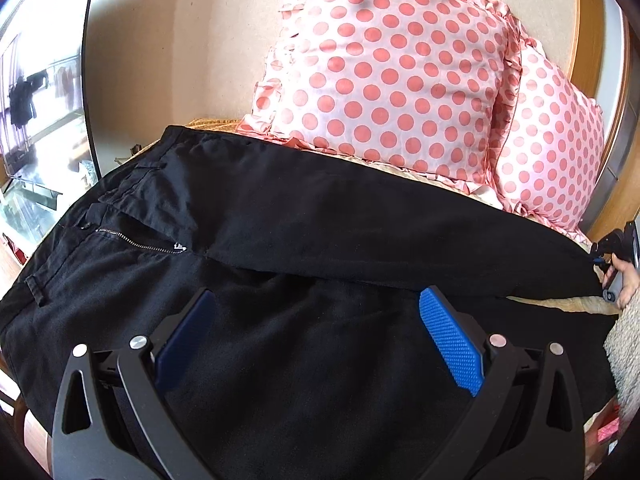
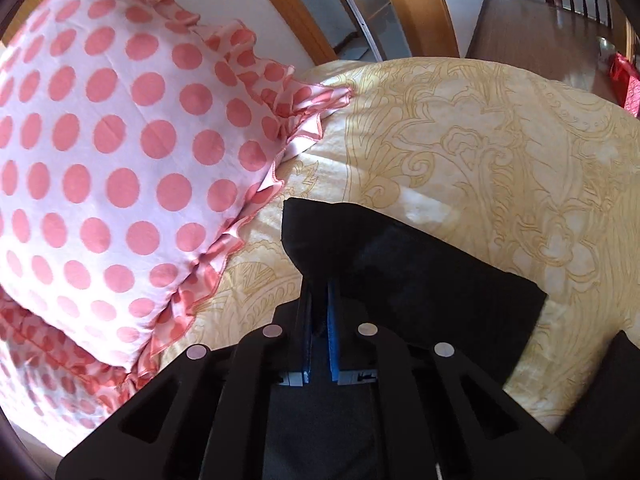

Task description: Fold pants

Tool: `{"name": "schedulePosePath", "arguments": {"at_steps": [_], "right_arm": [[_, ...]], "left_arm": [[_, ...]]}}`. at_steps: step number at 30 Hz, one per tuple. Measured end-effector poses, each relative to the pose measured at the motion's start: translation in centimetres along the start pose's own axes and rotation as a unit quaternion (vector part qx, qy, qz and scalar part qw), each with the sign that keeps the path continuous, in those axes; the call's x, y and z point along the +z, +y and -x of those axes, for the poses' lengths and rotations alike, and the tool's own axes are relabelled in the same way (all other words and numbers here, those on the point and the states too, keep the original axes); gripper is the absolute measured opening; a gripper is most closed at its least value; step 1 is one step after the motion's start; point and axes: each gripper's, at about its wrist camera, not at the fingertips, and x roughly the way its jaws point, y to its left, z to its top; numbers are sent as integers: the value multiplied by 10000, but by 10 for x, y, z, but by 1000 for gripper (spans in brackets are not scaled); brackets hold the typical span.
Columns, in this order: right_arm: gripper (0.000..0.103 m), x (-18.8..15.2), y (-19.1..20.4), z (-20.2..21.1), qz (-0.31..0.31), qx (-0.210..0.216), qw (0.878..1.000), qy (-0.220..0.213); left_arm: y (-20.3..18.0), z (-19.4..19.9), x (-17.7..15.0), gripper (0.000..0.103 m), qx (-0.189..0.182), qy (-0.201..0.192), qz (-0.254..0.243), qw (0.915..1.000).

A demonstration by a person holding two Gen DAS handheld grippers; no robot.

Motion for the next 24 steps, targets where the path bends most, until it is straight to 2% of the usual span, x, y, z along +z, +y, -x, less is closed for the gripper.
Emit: {"name": "schedulePosePath", "arguments": {"at_steps": [6, 9, 14, 16, 18, 21, 24], "right_arm": [[7, -39, -44, 72, -42, 942, 9954, -162], [7, -50, -76, 90, -208, 1317, 9908, -218], [7, -91, -126, 132, -415, 1655, 9847, -350], [6, -108, -142, 141, -529, 1664, 9838, -407], [7, -125, -155, 144, -681, 1637, 9834, -399], [7, -134, -162, 140, -671, 1560, 9851, -272], [7, -134, -165, 141, -650, 1559, 9853, -249]], "left_arm": [[8, 20, 9, 101, 40, -224, 7, 9997], [11, 28, 19, 101, 3, -336, -24, 9994], [21, 23, 48, 101, -84, -310, 152, 9994], [25, 14, 63, 101, -174, -245, 270, 9992], [32, -6, 84, 101, -260, -49, 453, 9986], [41, -48, 114, 101, -404, 460, 843, 9946], [46, -95, 137, 101, -297, 942, 1168, 9882]]}}
